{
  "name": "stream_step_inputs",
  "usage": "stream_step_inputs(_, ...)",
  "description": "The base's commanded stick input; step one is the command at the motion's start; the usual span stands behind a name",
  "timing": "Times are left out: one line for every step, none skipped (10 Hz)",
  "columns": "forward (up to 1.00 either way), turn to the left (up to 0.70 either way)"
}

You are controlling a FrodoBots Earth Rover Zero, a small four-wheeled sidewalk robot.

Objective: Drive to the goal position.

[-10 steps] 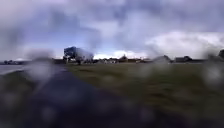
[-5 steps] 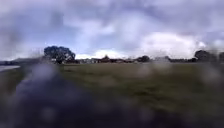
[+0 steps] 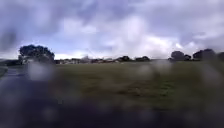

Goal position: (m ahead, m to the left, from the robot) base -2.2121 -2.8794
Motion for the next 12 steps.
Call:
stream_step_inputs(0.0, -0.7)
stream_step_inputs(0.0, -0.7)
stream_step_inputs(0.0, -0.7)
stream_step_inputs(0.0, -0.7)
stream_step_inputs(0.0, -0.7)
stream_step_inputs(0.0, -0.7)
stream_step_inputs(0.0, -0.7)
stream_step_inputs(0.0, -0.7)
stream_step_inputs(0.0, -0.7)
stream_step_inputs(0.0, -0.7)
stream_step_inputs(0.0, -0.7)
stream_step_inputs(0.0, -0.7)
